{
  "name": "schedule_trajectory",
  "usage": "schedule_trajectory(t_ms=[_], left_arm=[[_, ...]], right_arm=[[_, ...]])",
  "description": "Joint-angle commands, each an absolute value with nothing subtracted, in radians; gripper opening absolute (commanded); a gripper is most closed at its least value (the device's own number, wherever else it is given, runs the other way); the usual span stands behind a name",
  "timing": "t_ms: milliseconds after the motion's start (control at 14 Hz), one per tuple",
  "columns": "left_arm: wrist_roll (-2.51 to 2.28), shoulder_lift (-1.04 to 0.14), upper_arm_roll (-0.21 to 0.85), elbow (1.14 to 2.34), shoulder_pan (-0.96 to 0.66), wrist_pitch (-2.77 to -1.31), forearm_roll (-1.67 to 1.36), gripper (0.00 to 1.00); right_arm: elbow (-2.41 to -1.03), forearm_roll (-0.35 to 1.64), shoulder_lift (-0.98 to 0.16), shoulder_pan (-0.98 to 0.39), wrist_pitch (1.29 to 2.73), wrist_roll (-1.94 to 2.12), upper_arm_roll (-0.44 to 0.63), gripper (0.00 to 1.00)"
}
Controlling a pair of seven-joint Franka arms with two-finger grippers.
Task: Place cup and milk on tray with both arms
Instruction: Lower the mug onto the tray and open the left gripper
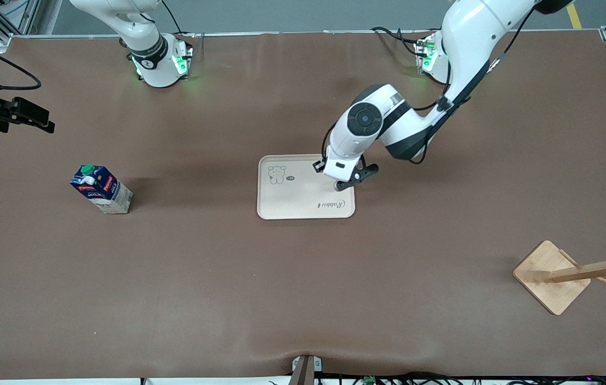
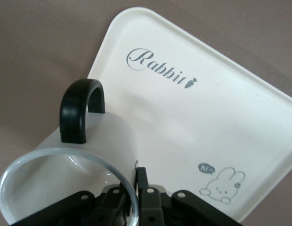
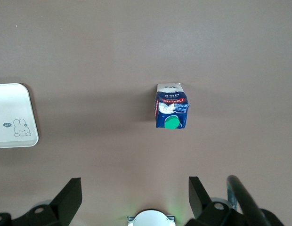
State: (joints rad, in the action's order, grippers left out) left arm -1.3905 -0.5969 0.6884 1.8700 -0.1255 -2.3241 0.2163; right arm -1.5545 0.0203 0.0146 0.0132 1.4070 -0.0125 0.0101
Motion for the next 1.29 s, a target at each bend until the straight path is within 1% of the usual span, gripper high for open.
schedule_trajectory(t_ms=[0,357,429,500,571,786,929,1071,1214], left_arm=[[-1.448,-0.659,0.634,1.798,-0.202,-2.307,0.256,0.00],[-1.450,-0.686,0.592,1.781,-0.252,-2.312,0.256,0.00],[-1.453,-0.690,0.592,1.779,-0.252,-2.312,0.255,0.08],[-1.451,-0.689,0.592,1.781,-0.247,-2.312,0.255,0.51],[-1.450,-0.687,0.591,1.779,-0.248,-2.312,0.256,1.00],[-1.451,-0.673,0.591,1.753,-0.247,-2.292,0.255,1.00],[-1.451,-0.635,0.592,1.737,-0.241,-2.263,0.255,1.00],[-1.451,-0.597,0.592,1.669,-0.244,-2.167,0.256,1.00],[-1.444,-0.571,0.592,1.565,-0.239,-2.033,0.258,1.00]], right_arm=[[-1.545,0.031,0.011,0.018,1.396,-0.008,0.002,1.00],[-1.545,0.031,0.006,0.018,1.397,-0.006,0.002,1.00],[-1.545,0.031,-0.001,0.020,1.397,-0.006,0.002,1.00],[-1.545,0.031,-0.003,0.021,1.397,-0.006,0.002,1.00],[-1.543,0.031,-0.002,0.023,1.394,-0.006,0.002,1.00],[-1.545,0.031,-0.003,0.025,1.394,-0.006,0.002,1.00],[-1.543,0.031,-0.002,0.029,1.390,-0.006,0.003,1.00],[-1.539,0.031,-0.003,0.026,1.378,-0.009,0.003,1.00],[-1.537,0.031,-0.006,0.028,1.382,-0.011,0.003,1.00]])
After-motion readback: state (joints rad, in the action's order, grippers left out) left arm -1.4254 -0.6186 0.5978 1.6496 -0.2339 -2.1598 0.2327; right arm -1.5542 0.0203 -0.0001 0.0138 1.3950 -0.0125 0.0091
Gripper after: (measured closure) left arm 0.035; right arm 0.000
